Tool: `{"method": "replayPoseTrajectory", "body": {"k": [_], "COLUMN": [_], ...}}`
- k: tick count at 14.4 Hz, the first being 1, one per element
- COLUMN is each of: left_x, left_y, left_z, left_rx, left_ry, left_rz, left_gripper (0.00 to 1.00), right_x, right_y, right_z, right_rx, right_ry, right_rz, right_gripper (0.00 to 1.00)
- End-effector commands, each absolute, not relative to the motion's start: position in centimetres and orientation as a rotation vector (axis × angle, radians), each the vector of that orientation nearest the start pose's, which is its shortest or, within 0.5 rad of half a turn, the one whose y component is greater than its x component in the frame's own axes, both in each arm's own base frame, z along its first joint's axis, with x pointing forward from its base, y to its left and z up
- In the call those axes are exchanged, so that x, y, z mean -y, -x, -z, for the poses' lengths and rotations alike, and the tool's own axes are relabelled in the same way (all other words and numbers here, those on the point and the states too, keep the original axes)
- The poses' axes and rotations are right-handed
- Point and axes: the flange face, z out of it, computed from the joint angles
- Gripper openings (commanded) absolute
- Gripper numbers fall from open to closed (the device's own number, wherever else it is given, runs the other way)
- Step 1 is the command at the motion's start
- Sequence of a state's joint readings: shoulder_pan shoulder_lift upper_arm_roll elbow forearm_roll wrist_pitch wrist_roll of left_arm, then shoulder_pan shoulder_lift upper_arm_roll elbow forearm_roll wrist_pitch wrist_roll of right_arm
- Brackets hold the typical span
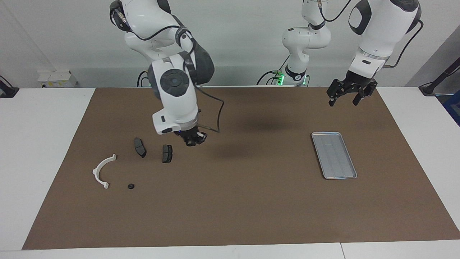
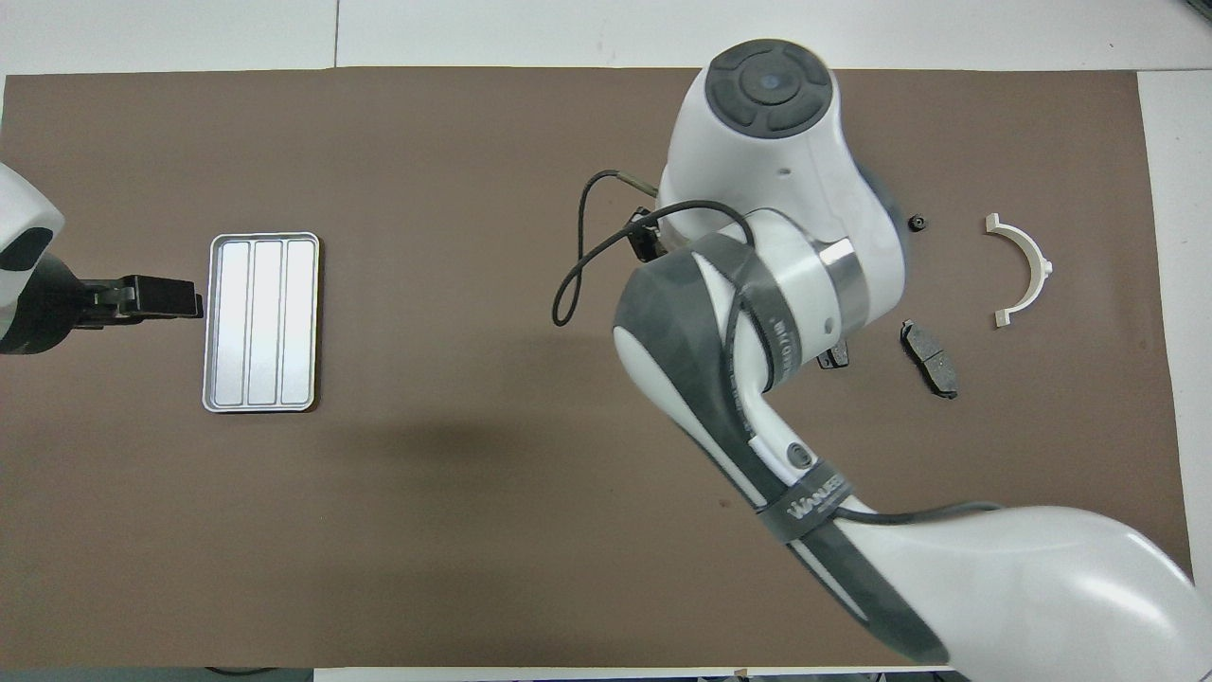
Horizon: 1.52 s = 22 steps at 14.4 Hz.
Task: Pick bearing gear from pile to tray
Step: 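Carry the bearing with the right gripper to the table center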
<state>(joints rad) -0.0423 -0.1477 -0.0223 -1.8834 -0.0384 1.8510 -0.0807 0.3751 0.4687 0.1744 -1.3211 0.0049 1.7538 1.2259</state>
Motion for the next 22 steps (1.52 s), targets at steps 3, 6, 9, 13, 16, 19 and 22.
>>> {"method": "replayPoseTrajectory", "body": {"k": [3, 6, 9, 13, 16, 19, 22], "left_x": [1.2, 1.2, 1.2, 1.2, 1.6, 1.7, 2.0], "left_y": [-52.3, -52.4, -52.4, -52.3, -52.3, -52.4, -52.4], "left_z": [-57.8, -57.8, -57.5, -57.3, -56.7, -56.8, -56.8], "left_rx": [-0.002, -0.001, -0.008, -0.02, -0.017, -0.022, -0.027], "left_ry": [3.149, 3.15, 3.15, 3.15, 3.151, 3.151, 3.151], "left_rz": [0.193, 0.203, 0.196, 0.188, 0.179, 0.188, 0.191], "left_gripper": [1.0, 1.0, 1.0, 1.0, 1.0, 1.0, 1.0], "right_x": [-38.8, -41.4, -42.5, -43.0, -42.8, -42.6, -41.6], "right_y": [-57.5, -57.0, -57.4, -57.6, -57.0, -56.9, -57.5], "right_z": [-40.7, -36.2, -32.4, -30.3, -28.5, -28.2, -29.1], "right_rx": [-1.188, -1.212, -1.211, -1.202, -1.19, -1.19, -1.225], "right_ry": [2.817, 2.827, 2.821, 2.784, 2.769, 2.763, 2.799], "right_rz": [-0.086, -0.017, 0.023, 0.048, 0.06, 0.064, 0.043], "right_gripper": [0.0, 0.0, 0.0, 0.0, 0.0, 0.29, 1.0]}}
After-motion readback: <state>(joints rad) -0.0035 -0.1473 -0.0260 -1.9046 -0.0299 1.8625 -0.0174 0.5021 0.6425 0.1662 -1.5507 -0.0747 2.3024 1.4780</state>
